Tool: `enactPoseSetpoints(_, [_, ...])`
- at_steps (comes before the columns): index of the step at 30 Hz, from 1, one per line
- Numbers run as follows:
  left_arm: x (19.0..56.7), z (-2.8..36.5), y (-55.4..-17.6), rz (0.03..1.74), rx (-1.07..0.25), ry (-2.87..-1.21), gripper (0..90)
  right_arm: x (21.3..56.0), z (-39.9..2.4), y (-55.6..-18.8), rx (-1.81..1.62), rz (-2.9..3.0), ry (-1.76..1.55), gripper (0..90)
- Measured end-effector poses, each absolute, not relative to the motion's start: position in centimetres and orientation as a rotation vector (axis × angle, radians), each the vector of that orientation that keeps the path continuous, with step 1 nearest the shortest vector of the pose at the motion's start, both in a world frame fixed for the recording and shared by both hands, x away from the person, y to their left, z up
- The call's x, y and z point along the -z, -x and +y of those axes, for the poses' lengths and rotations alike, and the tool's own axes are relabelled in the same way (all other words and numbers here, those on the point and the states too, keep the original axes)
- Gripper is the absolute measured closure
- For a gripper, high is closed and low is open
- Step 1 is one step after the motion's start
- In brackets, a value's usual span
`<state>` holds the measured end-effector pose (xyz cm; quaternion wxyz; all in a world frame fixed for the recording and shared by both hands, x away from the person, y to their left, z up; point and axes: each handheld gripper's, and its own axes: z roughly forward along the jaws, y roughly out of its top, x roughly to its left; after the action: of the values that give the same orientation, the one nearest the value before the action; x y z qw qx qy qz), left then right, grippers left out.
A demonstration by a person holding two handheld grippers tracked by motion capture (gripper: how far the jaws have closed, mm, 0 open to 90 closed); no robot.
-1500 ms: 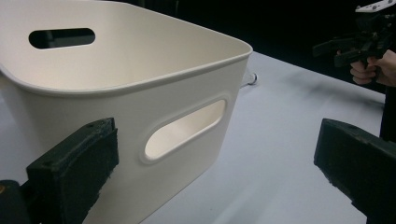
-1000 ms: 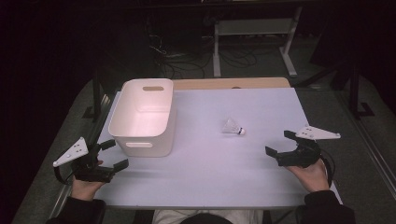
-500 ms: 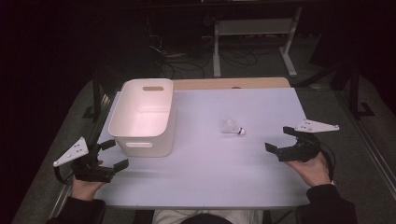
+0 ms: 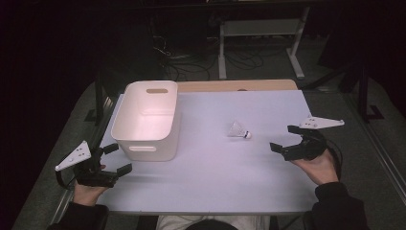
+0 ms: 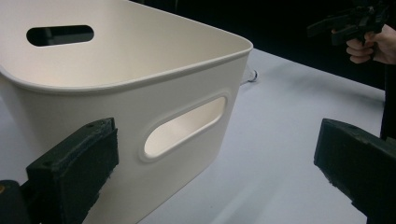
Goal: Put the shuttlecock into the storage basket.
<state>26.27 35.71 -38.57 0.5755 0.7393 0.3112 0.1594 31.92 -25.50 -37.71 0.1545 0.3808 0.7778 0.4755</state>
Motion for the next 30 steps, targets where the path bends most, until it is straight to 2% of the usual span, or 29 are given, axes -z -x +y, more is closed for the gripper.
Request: enactPoseSetpoints(30, [38.6, 35.7, -26.3, 0.727, -0.37, -1.732, 0.0, 36.1, -23.5, -35.0, -1.281, 2.361, -1.04, 0.0])
